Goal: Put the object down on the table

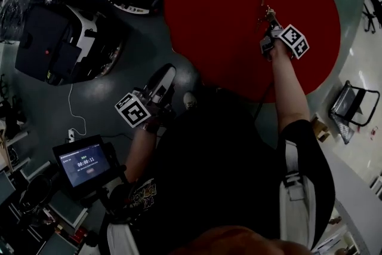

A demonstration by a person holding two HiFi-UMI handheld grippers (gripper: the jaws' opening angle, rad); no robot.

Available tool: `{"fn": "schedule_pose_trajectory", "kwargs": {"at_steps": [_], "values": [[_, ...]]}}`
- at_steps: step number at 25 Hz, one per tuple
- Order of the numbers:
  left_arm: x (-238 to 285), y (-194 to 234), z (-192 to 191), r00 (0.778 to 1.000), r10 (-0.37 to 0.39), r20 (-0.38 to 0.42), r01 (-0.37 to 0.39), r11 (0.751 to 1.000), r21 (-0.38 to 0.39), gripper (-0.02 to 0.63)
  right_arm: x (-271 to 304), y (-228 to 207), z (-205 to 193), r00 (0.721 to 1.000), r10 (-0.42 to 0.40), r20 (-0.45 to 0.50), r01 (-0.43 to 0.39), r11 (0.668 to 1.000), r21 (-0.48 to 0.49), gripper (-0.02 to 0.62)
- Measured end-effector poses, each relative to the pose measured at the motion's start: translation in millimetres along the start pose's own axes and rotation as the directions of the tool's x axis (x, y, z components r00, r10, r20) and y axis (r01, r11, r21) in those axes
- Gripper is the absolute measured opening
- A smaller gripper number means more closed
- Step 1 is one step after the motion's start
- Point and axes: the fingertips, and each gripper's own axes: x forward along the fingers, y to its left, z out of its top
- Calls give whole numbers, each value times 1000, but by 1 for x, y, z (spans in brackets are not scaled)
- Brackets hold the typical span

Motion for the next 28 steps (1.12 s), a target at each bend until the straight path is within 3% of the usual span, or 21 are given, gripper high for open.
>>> {"fn": "schedule_pose_trajectory", "kwargs": {"at_steps": [6,10,16,23,28], "values": [[46,17,-29,998,64,-26,-64,998,1,97,61,-63,13,995,-61,-84,59,998,-25,5],[48,14,-28,997,71,-17,-71,997,-21,97,67,-64,11,990,-86,-108,81,996,-43,5],[52,9,-30,998,63,-16,-63,997,-35,98,65,-56,13,993,-45,-112,41,998,-42,6],[51,9,-37,998,63,-28,-64,997,-49,98,68,-64,12,992,-7,-122,12,999,40,12],[47,12,-40,997,67,-31,-68,996,-65,98,68,-73,21,994,-46,-94,48,999,17,40]]}}
